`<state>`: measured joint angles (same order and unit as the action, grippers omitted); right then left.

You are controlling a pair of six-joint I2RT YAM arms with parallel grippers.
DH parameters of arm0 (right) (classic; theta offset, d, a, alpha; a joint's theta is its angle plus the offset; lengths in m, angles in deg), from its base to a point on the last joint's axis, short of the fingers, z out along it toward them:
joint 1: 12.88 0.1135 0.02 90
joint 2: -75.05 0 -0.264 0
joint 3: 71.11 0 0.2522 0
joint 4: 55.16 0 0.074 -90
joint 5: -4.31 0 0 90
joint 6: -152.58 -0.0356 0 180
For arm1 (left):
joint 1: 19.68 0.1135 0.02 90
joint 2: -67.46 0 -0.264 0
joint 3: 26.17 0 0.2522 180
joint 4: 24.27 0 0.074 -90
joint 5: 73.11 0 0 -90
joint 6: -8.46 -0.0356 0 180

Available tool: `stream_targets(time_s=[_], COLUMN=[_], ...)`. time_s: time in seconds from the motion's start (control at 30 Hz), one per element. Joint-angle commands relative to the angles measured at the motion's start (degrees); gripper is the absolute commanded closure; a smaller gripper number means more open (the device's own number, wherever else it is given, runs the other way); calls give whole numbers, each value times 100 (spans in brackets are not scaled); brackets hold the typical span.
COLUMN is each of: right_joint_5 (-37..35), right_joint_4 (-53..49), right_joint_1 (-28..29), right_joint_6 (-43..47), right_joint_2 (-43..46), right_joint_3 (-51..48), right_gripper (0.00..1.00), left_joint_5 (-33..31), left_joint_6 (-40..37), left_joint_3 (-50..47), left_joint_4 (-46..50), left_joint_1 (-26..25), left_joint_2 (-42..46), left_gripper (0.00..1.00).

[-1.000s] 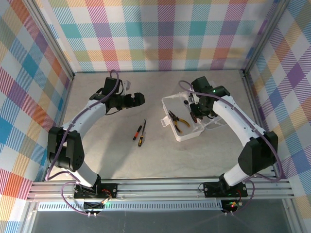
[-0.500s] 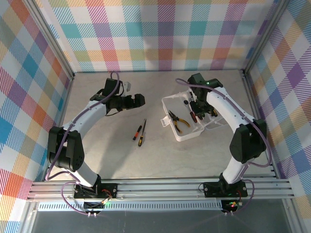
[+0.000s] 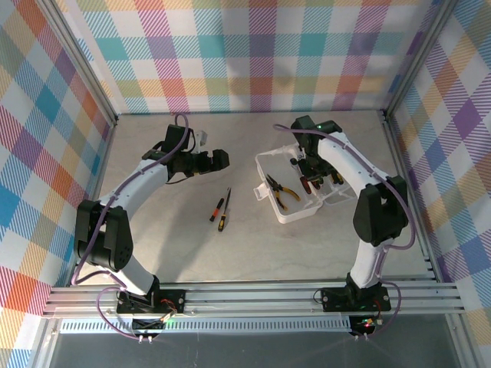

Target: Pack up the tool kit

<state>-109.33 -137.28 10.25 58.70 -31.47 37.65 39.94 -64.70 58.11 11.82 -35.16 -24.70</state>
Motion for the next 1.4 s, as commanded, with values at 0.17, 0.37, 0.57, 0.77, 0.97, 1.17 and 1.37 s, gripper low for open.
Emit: stream_targets(time_s=[0.17,0.37,0.57,0.77,0.97,1.17,1.37], right_joint_5=[-245,-435,-524,-623,-499,987,1915], right_joint_4=[-200,-318,-353,-380,-335,322,893], right_joint_1=[-11,3,2,30,210,350,385], right_joint_6=[-343,-420,-425,-419,-340,-119,-8], right_joint_2=[-231,-426,-501,-467,-253,569,1202], right_joint_3=[279,420,475,500,511,185,-171], right_gripper=[99,88,70,65,55,4,1], left_joint_5=[130,165,176,182,143,-541,-1320], left_joint_6=[-58,-60,-63,-65,-83,-373,-740], left_joint_3=[-30,-21,-38,-76,-82,-90,-254], left_joint_4=[-79,-88,-86,-97,-66,472,1069], left_joint_1=[72,72,72,72,71,72,-44], left_joint_2=[190,193,199,207,207,131,-196], left_gripper=[0,0,0,0,0,0,0])
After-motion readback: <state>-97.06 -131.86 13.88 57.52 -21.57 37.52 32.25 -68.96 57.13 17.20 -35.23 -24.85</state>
